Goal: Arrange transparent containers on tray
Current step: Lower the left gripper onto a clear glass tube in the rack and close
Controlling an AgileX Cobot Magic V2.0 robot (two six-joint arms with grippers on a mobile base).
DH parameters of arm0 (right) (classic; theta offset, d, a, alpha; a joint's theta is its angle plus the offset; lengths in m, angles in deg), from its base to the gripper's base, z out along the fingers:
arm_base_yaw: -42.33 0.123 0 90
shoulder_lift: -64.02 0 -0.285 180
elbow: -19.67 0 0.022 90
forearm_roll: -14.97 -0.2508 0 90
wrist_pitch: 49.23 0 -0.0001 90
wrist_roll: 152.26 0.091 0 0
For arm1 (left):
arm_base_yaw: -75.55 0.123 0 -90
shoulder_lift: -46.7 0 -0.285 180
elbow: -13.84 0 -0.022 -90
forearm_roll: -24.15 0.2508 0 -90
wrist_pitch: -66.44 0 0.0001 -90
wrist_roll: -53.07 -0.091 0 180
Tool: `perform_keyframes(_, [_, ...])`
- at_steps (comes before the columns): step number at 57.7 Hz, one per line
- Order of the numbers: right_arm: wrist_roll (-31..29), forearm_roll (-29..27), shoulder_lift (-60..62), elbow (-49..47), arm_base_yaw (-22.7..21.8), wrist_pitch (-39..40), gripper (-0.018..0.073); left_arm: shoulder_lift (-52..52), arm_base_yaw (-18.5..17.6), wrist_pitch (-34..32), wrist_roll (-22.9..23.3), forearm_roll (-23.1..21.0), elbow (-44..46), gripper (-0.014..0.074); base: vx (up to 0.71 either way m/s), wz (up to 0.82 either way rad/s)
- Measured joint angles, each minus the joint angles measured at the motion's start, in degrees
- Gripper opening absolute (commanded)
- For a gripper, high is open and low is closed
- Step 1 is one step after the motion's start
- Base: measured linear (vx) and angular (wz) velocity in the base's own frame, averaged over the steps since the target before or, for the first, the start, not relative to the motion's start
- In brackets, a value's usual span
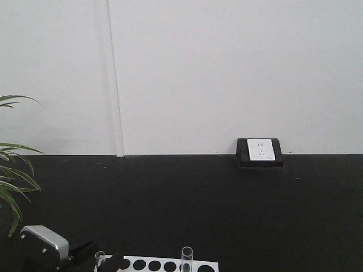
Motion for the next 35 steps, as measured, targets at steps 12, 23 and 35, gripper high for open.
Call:
perform_keyframes(12, [0.0, 0.0, 0.0, 0.0, 0.0, -0.1, 0.0473, 4.0, 0.0, 0.0, 0.0, -0.2, 1.4, 0.0499, 0.0, 0.0])
perform_keyframes(23, [0.0, 0.0, 0.0, 0.0, 0.0, -0.1, 0.0473, 5.0, 0.0, 0.4, 0.0, -0.2, 1.4, 0.0494, 0.0, 0.0])
perform_keyframes(35, [0.0, 0.0, 0.0, 0.0, 0.0, -0.1, 0.0473, 5.0, 0.0, 1.1, 0.1, -0.2, 1.4, 0.0436, 0.0, 0.0])
